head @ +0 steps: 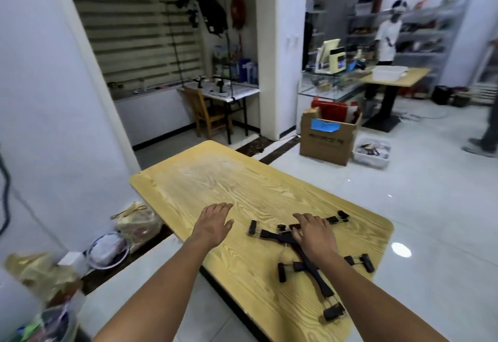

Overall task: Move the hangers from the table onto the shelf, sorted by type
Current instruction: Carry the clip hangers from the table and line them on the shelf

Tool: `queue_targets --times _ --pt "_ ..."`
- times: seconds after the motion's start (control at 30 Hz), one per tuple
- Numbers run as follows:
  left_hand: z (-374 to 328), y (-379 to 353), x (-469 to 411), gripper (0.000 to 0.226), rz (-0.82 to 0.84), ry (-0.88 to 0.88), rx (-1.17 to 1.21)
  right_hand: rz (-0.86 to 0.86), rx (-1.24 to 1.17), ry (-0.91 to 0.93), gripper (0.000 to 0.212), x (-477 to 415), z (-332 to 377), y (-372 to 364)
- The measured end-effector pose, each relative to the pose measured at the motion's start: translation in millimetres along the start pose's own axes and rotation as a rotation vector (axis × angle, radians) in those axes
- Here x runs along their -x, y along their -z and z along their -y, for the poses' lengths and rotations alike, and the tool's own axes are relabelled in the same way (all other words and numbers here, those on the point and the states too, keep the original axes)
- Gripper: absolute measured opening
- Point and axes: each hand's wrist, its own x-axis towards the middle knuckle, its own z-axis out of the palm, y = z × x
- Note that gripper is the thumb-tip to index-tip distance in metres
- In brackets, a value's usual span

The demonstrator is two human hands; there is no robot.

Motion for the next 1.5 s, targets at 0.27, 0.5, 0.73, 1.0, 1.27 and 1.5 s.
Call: queue_targets --times 0.27,0.5,0.73,1.0,1.27,1.5 --pt "-61.6 -49.7 -43.8 0.05 0.086 -0.171 0.089 0.051 0.039 -0.193 0.045 20.7 -62.7 -17.6" --pt "-87.2 -81.8 -64.9 0.046 0.146 -0.224 0.113 0.09 0.067 -0.26 0.045 17.8 -94.3 -39.5" --pt "-106.2 -107.1 -107.3 0.045 0.227 -0.237 0.086 0.141 0.026 -0.275 0.044 -11.4 -127.8 -67.4" --pt "-154.3 -137.7 -182.9 0.045 0.313 -0.275 0.017 0.218 -0.019 -0.27 0.042 -66.2 -185.4 -94.8" --pt "-184.8 -168.2 -232.4 0.044 0.433 -0.37 -0.066 0.214 -0.093 -0.224 0.039 -97.6 -214.3 -118.7" --pt "-220.9 -190.3 -265.3 0.047 0.51 -0.39 -0.092 0.194 -0.147 -0.232 0.037 -108.2 -234.4 -132.5"
